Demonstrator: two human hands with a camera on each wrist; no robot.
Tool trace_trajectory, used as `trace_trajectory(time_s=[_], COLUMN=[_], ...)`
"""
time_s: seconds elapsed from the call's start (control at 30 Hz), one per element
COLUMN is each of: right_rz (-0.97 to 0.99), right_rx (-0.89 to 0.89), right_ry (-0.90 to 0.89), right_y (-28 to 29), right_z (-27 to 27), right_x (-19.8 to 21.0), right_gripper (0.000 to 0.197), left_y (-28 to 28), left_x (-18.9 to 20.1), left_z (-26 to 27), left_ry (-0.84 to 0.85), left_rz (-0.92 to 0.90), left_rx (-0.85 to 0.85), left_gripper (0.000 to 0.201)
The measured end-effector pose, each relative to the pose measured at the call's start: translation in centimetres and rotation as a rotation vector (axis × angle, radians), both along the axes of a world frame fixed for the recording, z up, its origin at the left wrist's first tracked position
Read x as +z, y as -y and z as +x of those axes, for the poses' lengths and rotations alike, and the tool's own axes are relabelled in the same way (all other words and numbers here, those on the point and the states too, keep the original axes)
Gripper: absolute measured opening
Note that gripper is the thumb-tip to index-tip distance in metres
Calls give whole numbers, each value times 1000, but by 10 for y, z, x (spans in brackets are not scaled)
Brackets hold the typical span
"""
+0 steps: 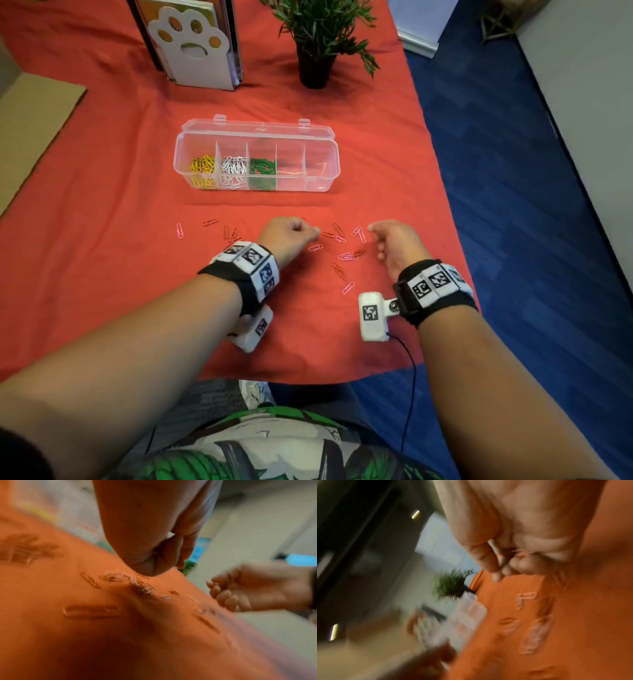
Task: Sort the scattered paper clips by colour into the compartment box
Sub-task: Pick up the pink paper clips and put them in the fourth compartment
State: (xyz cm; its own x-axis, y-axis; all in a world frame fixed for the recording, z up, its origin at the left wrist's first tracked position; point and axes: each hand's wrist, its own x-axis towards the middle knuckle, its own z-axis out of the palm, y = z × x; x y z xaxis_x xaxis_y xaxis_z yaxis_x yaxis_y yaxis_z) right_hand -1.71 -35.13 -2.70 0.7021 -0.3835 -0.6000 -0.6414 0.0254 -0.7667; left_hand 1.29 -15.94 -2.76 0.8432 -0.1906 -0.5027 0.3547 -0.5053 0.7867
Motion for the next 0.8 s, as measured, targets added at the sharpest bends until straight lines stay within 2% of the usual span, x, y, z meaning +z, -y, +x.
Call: trace_trajectory(time_s=[0.07,0.1,0.13,0.23,0.33,0.43,0.5,0.57,0.63,0.7,0.73,0.8], right_rz=[-491,-642,-738,-904,-975,-986,-968,-951,-918,-829,-743,-499], right_rx=[312,388,430,524,582,632,657,677,681,616,549,369], right_ry=[-120,-156,-178,-208,-205,-171,-172,-166,-128,-79,-63,-16], right_y=[-1,-4,-7,-17,-25,-27,-26,-24,-20,-14,-12,-11], right_z=[8,10,12,16,21,22,22,22,21,19,17,13], right_x=[-3,-3,-5,-16,-21,-20,-19,-19,-17,-18,-18,-19], right_gripper=[11,15,26,50,44,36,37,38,32,16,8,10], left_y=[2,2,3,6,9,9,10,11,8,0,-6,-19], left_x=[-5,-8,-11,-19,-26,-26,-23,-17,-8,1,7,16], left_z=[-1,-1,-1,-1,-2,-1,2,4,6,6,6,6], left_ry=[261,351,419,500,505,509,466,277,-97,-444,-545,-621], left_rz=[276,365,429,577,624,602,525,359,23,-322,-469,-665], left_rx=[-194,-266,-329,-498,-586,-584,-499,-334,-88,132,187,243], left_gripper=[17,19,23,28,27,27,25,18,14,11,9,8])
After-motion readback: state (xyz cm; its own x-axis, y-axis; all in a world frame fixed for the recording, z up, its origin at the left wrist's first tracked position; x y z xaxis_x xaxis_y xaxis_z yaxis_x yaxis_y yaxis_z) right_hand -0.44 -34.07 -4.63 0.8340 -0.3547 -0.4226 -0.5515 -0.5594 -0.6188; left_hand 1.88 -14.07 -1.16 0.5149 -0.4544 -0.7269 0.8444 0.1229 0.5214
